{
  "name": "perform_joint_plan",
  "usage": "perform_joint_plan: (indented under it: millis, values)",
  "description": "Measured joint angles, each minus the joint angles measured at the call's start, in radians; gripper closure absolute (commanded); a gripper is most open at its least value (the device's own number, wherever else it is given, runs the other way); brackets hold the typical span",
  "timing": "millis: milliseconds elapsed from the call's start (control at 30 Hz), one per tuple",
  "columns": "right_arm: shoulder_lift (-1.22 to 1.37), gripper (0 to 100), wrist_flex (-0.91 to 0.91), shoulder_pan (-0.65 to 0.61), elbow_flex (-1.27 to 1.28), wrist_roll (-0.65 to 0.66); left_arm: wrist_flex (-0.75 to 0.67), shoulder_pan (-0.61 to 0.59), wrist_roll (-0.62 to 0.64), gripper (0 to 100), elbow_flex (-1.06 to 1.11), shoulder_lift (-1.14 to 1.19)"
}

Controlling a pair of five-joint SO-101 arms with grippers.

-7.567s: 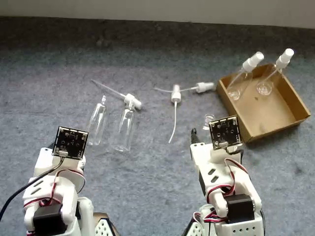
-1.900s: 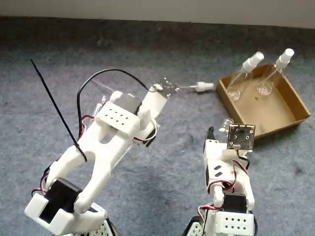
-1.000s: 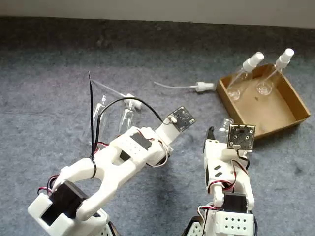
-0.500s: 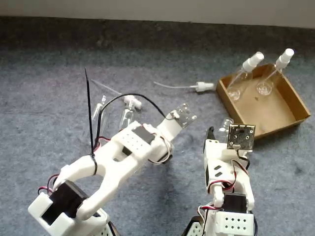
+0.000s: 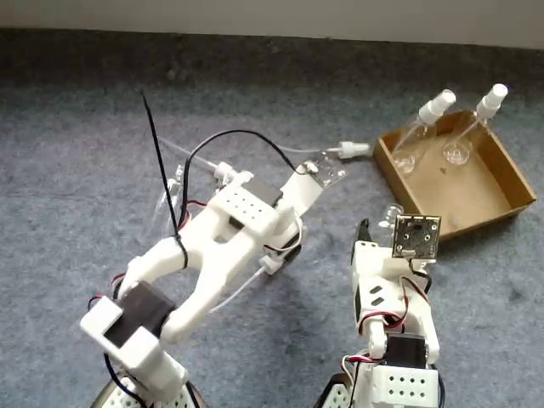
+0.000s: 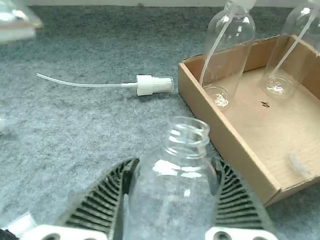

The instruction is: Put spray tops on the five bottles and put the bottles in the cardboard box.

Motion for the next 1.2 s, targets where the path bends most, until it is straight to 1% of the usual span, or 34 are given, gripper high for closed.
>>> perform_joint_plan:
  millis: [233,400,633,700,833,867,967,1200]
  values:
    - [0.0,86.7,0.0,0.0,0.0,0.0,0.097,-0.003,0.003,82,-0.135,0.19]
    - [0.0,86.7,0.0,0.0,0.0,0.0,0.106,-0.017,0.003,82,-0.153,0.255]
    - [0.0,86.7,0.0,0.0,0.0,0.0,0.114,-0.018,0.0,82,-0.172,0.276]
    - [0.0,86.7,0.0,0.0,0.0,0.0,0.114,-0.02,0.0,85,-0.172,0.276]
    - [0.0,86.7,0.0,0.0,0.0,0.0,0.114,-0.02,0.0,98,-0.172,0.276]
    - [0.0,86.7,0.0,0.0,0.0,0.0,0.114,-0.018,0.002,100,-0.172,0.276]
    - [0.0,86.7,0.0,0.0,0.0,0.0,0.114,-0.011,0.002,98,-0.172,0.278]
    - [0.0,86.7,0.0,0.0,0.0,0.0,0.114,-0.011,0.002,100,-0.172,0.278]
